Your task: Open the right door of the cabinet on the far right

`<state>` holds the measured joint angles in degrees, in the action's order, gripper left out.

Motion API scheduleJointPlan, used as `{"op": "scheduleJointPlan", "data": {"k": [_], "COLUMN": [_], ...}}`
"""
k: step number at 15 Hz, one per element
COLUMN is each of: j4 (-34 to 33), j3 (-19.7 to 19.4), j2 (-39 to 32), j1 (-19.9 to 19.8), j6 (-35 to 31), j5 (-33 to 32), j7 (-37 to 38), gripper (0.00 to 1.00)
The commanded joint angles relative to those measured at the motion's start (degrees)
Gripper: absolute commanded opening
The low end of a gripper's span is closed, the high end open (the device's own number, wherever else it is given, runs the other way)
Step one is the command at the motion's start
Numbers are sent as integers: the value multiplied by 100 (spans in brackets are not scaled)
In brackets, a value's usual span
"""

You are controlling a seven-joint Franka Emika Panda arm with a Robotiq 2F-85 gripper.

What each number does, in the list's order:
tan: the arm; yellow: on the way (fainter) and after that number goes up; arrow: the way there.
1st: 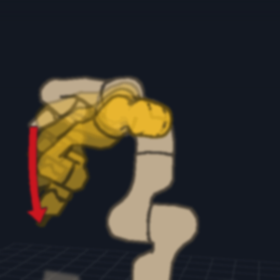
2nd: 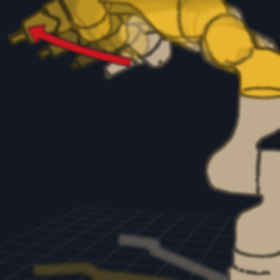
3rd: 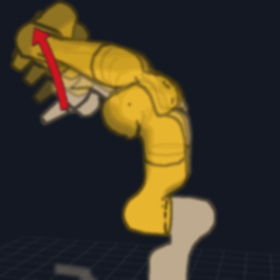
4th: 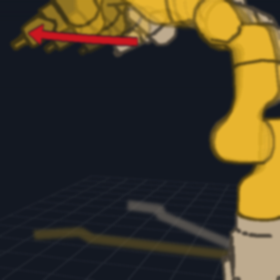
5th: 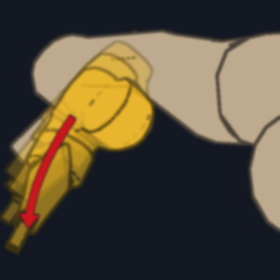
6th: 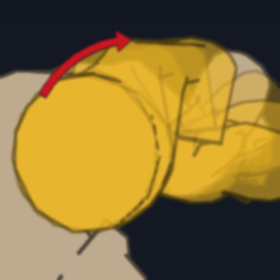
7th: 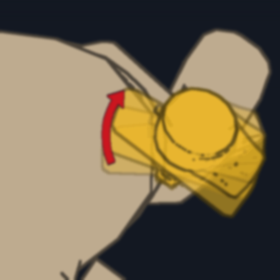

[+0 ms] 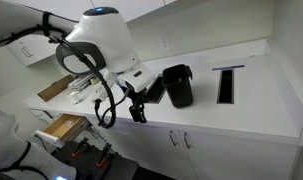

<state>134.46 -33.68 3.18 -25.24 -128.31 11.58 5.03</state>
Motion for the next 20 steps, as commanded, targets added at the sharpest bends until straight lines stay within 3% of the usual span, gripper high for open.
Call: {"op": "scheduleJointPlan", "data": {"k": [1,6,15,18,19,20], "j4": [-448,-1251,-2375,-2312,-2223,-2232], "j3": [-61,-238,940,1335,1174,1251], "j2": [-553,-1998,-4153,-4497,-4351,-4474], "j1": [-210,-904,-3046,-3327,-3222,-3261], "j6": [413,1041,1812,1913,1688,1727], "j5": [652,2373,4587,5195,4909,5054], "j7": [223,-252,64,224,-31,-9], "gripper": [100,100,100,100,100,100]}}
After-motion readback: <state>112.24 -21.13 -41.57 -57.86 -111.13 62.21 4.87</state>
